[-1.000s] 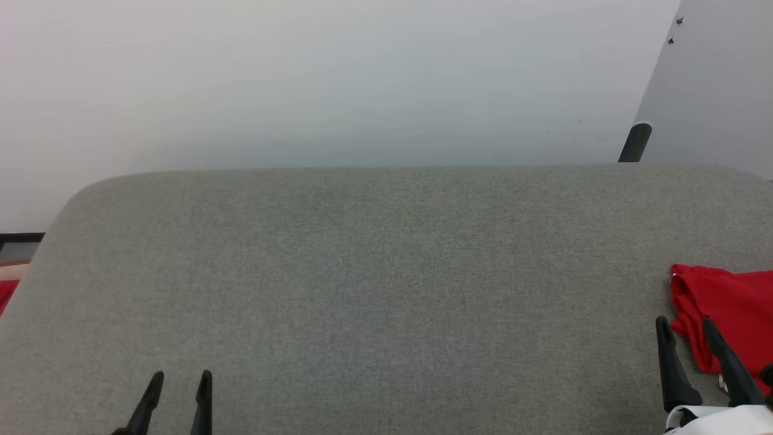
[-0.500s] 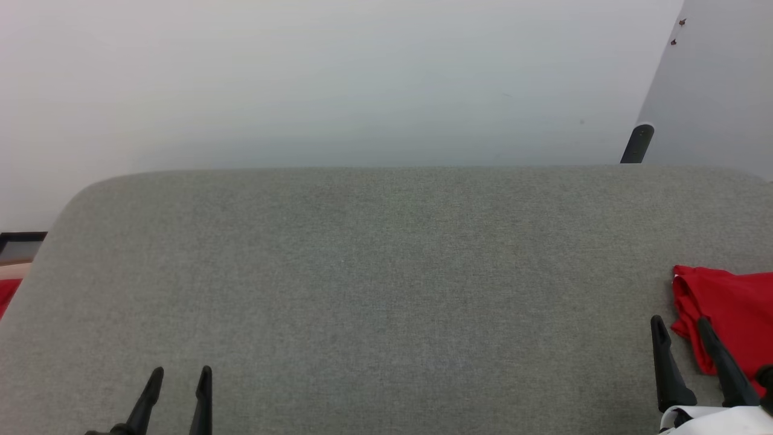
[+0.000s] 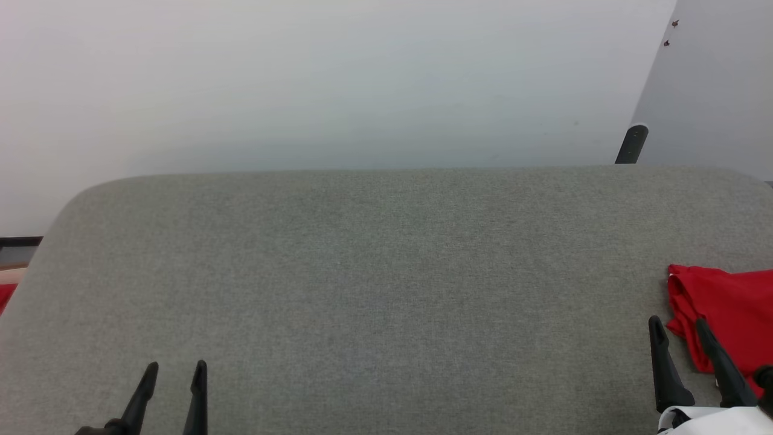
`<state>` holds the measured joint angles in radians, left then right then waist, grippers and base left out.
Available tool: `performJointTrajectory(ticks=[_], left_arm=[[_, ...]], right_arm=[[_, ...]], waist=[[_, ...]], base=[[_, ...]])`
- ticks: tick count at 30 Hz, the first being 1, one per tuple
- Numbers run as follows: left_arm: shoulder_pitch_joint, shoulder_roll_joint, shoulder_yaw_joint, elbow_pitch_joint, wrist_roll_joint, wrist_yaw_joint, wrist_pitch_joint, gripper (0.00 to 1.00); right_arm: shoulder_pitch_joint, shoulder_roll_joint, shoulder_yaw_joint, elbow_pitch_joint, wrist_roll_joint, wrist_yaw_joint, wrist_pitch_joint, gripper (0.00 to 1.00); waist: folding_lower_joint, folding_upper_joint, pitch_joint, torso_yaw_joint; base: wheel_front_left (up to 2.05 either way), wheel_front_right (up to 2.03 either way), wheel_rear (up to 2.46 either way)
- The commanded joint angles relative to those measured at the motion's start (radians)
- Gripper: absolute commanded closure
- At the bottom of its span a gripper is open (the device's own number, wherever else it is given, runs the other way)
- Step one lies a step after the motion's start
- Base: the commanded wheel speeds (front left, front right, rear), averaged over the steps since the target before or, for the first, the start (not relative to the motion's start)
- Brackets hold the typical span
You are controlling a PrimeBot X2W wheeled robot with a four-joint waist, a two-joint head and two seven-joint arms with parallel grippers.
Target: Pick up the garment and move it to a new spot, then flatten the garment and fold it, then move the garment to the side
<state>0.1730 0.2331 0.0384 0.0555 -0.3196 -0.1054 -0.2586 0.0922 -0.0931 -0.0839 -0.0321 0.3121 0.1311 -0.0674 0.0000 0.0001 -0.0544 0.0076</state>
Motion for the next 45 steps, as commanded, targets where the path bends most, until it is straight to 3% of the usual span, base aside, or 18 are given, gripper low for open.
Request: performJointTrajectory(ticks=[1,4,5,11,45], left_arm=[[-0.002,0.001,0.003,-0.001,-0.007,0.004,-0.002,0.0],[-0.004,0.004,0.007,-0.005,0.008,0.013,-0.004,0.0],[0.0,0.002,0.007,-0.004,0.006,0.012,-0.001,1.0],[0.009,-0.024,0.0,0.037,-0.015,0.011,0.01,1.0],[-0.112,-0.087,0.031,0.097,-0.534,-0.004,0.157,1.0]], right_arm=[[0.001,0.001,0.004,-0.001,0.005,-0.001,-0.002,0.0],[-0.002,0.001,0.009,-0.005,0.003,-0.001,0.001,0.0],[0.0,0.0,0.007,-0.003,0.0,0.0,0.002,1.0],[0.005,0.009,0.006,0.042,0.018,0.0,0.007,1.0],[-0.083,0.023,-0.009,0.135,0.54,0.0,0.078,1.0]], waist=[[0.0,-0.0001,0.0,-0.001],[0.0,-0.0001,0.002,-0.005],[0.0,-0.0001,0.002,-0.005],[0.0,-0.0001,0.002,-0.005],[0.0,-0.0001,0.018,-0.006]], base=[[0.0,0.0,0.0],[0.0,0.0,0.0],[0.0,0.0,0.0],[0.0,0.0,0.0],[0.0,0.0,0.0]])
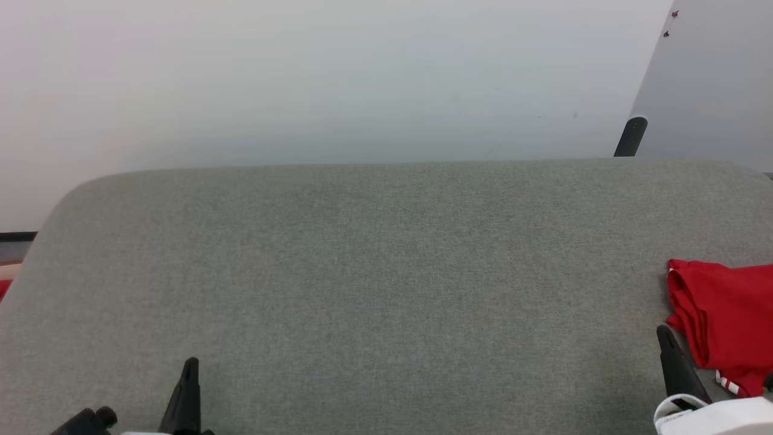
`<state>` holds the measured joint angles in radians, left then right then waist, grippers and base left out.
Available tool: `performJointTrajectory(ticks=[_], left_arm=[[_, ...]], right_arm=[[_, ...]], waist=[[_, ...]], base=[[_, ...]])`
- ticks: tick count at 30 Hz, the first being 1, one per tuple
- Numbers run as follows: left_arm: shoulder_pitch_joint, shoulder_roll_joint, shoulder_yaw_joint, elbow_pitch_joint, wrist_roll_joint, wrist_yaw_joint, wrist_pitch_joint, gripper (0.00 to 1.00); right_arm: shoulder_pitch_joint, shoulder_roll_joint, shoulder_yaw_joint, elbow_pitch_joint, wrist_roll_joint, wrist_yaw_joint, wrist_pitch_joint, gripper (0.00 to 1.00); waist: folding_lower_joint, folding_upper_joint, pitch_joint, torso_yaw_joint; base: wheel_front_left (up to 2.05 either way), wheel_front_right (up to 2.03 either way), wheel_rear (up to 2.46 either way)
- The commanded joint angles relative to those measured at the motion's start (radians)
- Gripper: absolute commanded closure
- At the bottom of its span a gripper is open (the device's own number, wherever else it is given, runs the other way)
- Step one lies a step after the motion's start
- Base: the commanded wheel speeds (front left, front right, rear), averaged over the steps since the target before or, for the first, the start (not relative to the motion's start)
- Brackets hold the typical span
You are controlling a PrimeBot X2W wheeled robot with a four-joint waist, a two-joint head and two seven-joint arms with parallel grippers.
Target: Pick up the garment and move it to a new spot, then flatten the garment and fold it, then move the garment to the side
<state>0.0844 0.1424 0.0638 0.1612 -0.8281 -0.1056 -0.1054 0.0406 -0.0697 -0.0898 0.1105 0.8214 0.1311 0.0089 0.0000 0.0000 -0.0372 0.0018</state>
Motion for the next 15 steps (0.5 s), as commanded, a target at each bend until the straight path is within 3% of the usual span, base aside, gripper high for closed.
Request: performJointTrajectory(ticks=[1,15], left_arm=[[-0.026,0.002,0.007,-0.007,-0.038,-0.005,0.007,1.0],[-0.064,-0.019,0.017,0.013,-0.199,-0.011,0.054,1.0]], right_arm=[[-0.033,0.0,-0.004,-0.006,0.043,0.0,0.003,1.0],[-0.061,0.003,-0.009,0.024,0.205,0.0,0.025,1.0]], waist=[[0.0,0.0,0.001,0.0],[0.0,0.0,0.007,0.0]], base=[[0.0,0.0,0.0],[0.0,0.0,0.0]])
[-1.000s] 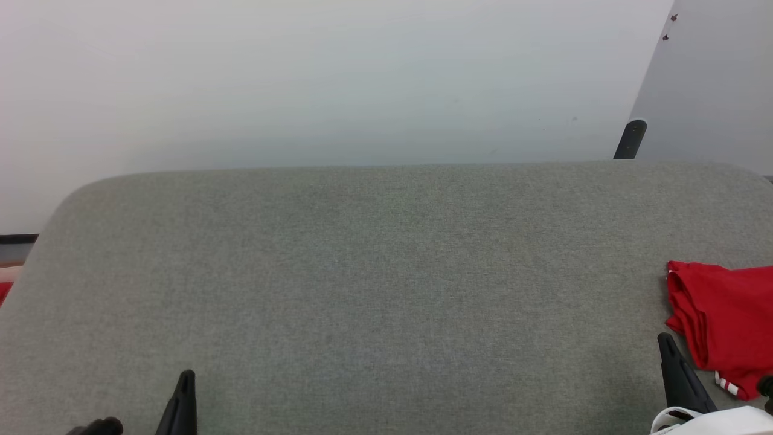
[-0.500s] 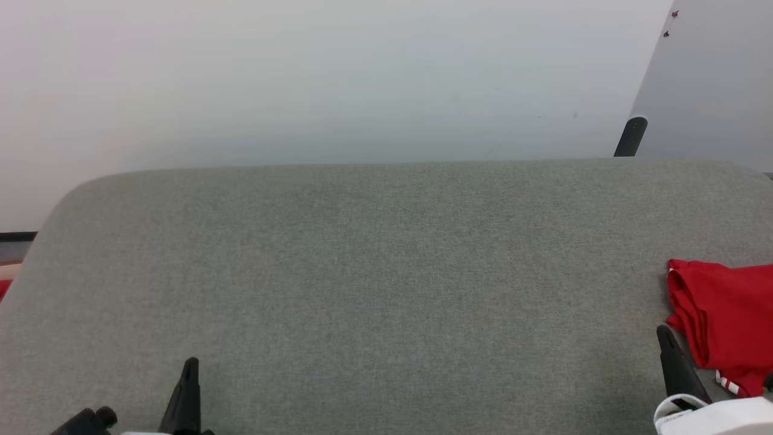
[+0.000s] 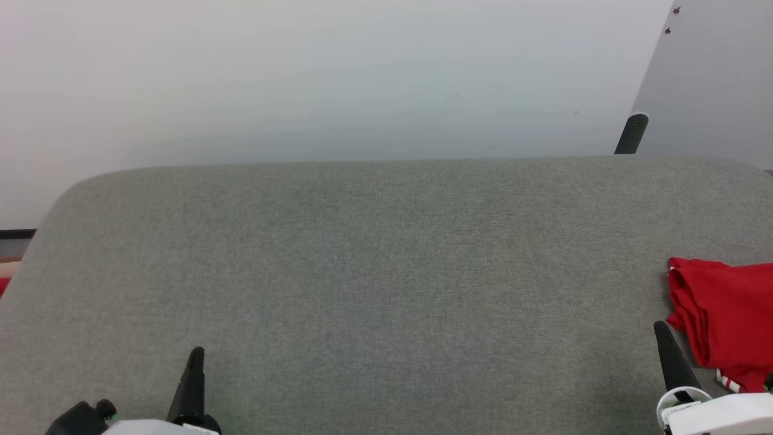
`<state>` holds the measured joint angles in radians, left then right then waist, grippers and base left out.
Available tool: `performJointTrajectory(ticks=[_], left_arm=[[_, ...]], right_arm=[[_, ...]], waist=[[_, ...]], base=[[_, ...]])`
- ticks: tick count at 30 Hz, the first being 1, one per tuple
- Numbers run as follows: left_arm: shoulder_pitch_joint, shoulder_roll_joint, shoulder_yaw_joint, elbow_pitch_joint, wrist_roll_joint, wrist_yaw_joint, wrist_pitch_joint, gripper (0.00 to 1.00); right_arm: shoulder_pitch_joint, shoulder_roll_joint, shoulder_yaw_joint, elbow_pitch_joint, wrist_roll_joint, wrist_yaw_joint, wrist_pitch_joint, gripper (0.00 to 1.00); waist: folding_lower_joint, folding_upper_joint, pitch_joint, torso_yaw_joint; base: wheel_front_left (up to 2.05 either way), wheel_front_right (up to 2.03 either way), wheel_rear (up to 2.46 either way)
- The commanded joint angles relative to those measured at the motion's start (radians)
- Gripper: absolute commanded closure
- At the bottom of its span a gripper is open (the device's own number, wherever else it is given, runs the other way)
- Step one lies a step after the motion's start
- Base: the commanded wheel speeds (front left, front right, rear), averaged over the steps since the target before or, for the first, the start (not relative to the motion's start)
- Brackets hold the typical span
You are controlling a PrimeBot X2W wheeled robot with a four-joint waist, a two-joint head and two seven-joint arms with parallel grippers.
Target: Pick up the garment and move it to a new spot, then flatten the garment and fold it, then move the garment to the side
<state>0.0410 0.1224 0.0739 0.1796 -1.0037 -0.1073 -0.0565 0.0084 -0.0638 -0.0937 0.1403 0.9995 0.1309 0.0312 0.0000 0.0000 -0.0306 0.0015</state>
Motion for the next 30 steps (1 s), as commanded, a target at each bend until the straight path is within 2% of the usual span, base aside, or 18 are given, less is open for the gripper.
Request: performJointTrajectory(ticks=[1,30], left_arm=[[-0.024,0.0,0.007,-0.004,-0.035,-0.008,0.008,1.0],[-0.088,-0.034,0.024,0.028,-0.304,-0.017,0.085,1.0]], right_arm=[[-0.031,-0.002,-0.006,-0.004,0.038,0.0,0.005,1.0],[-0.073,0.005,-0.013,0.047,0.307,0.0,0.042,1.0]], waist=[[0.0,0.0,0.001,0.0],[0.0,0.0,0.014,-0.001]], base=[[0.0,0.0,0.0],[0.0,0.0,0.0]])
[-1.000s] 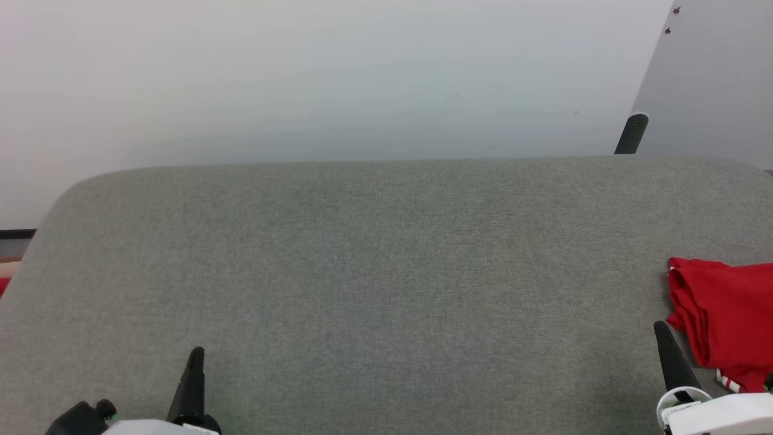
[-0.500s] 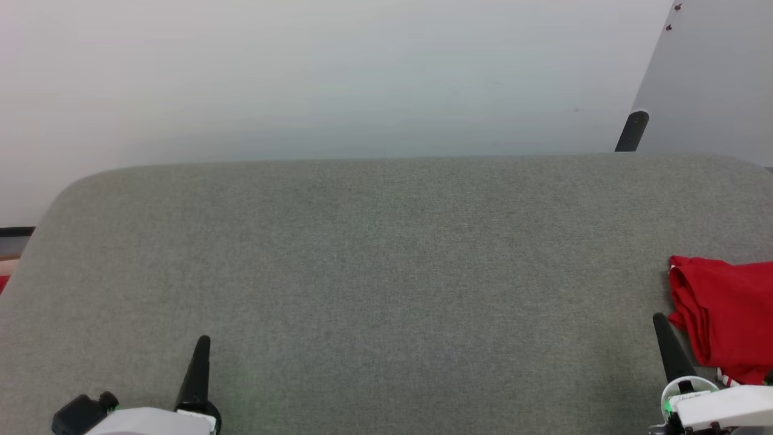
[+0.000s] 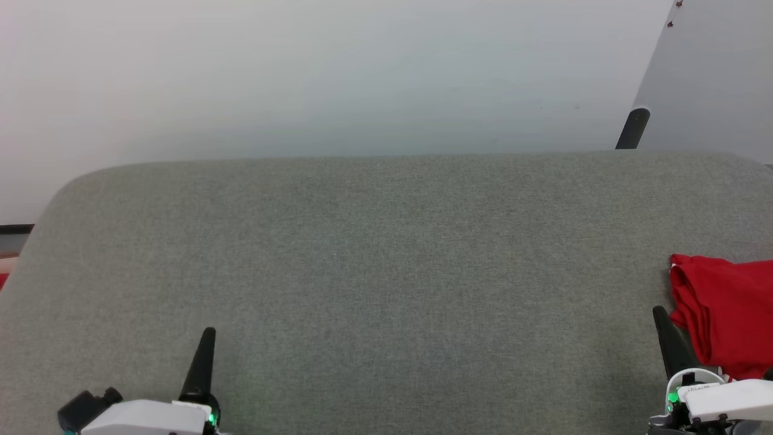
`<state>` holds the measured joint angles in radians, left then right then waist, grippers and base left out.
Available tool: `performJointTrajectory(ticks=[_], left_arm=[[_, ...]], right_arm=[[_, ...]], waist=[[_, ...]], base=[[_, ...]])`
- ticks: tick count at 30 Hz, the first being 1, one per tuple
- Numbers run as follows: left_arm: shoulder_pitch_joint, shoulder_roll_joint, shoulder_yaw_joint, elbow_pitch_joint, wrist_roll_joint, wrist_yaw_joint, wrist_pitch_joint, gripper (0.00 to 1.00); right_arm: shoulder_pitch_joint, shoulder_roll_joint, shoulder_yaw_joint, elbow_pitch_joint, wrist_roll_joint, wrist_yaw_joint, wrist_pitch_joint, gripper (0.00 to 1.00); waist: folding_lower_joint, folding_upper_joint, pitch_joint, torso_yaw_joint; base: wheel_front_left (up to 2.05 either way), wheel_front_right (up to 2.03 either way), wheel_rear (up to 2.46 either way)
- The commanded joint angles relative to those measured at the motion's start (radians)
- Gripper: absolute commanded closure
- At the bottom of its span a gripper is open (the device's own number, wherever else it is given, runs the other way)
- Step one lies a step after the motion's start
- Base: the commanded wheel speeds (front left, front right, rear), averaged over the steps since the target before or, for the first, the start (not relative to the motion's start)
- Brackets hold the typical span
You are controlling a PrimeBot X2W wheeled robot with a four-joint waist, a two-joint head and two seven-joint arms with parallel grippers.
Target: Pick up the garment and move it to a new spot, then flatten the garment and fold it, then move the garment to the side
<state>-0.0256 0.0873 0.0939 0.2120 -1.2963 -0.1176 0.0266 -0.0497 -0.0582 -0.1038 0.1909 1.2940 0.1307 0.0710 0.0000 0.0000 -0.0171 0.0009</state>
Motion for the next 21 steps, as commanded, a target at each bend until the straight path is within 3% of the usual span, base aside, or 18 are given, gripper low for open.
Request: performJointTrajectory(ticks=[1,21], left_arm=[[-0.023,0.0,0.005,-0.003,-0.02,-0.007,0.005,1.0],[-0.055,-0.019,0.013,0.015,-0.163,-0.011,0.045,1.0]], right_arm=[[-0.016,0.0,-0.004,-0.001,0.021,0.0,0.004,1.0],[-0.042,0.004,-0.007,0.025,0.166,0.0,0.024,1.0]], waist=[[0.0,0.0,0.001,0.0],[0.0,0.0,0.009,0.0]], base=[[0.0,0.0,0.0],[0.0,0.0,0.0]])
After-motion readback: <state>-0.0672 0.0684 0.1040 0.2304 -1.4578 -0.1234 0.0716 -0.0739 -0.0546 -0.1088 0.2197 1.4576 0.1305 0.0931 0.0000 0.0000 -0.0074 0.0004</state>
